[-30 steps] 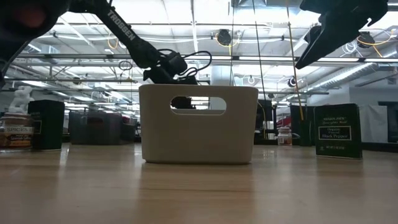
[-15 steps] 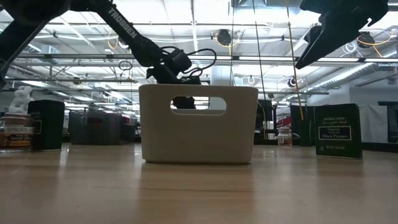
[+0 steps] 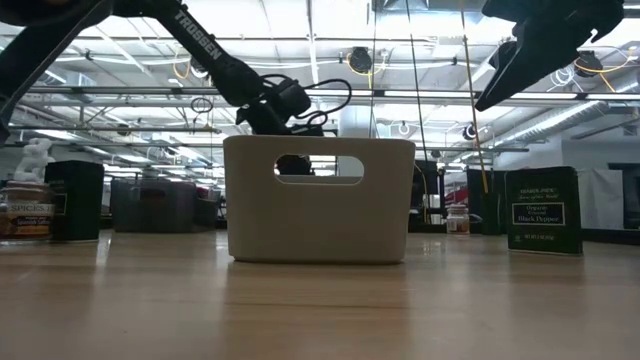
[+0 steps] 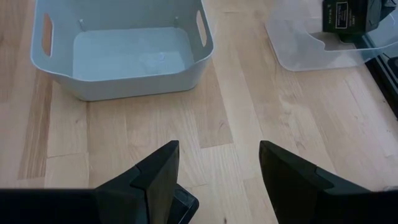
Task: Sort spices by type
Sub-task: Put the black seasoning can into the transparent bin
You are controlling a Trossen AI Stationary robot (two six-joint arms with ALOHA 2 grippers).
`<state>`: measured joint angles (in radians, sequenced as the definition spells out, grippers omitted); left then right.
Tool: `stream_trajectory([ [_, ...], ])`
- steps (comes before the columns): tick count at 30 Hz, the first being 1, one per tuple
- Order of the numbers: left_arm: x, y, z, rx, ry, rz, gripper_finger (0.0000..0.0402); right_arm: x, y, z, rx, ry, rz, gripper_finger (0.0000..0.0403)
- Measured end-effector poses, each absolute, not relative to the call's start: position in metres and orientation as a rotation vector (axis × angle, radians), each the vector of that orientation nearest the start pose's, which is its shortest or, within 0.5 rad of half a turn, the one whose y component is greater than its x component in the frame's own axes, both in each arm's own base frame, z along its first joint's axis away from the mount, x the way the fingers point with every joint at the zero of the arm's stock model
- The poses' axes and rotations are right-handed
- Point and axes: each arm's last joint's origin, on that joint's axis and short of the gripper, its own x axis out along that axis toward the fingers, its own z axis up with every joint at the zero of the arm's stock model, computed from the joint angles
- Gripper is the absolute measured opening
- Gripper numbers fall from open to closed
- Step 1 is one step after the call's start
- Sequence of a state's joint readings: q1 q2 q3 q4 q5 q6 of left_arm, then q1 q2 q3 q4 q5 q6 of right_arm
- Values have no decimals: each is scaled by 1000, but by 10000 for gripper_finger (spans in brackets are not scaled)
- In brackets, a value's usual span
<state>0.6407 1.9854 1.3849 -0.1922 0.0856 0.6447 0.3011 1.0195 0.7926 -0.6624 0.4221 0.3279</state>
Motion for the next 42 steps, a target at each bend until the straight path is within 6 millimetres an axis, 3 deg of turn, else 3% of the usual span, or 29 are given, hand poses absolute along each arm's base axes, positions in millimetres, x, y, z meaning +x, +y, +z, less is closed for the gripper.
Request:
stream_trajectory([
  [14, 344, 252, 193, 241, 869, 275, 170, 188, 46, 259, -7, 800, -246, 205],
  [22, 346, 251, 201, 303, 877, 361, 170, 188, 46, 259, -7, 800, -246, 205],
  [42, 347, 250, 201, 352, 880, 338, 170, 188, 46, 259, -7, 800, -246, 205],
])
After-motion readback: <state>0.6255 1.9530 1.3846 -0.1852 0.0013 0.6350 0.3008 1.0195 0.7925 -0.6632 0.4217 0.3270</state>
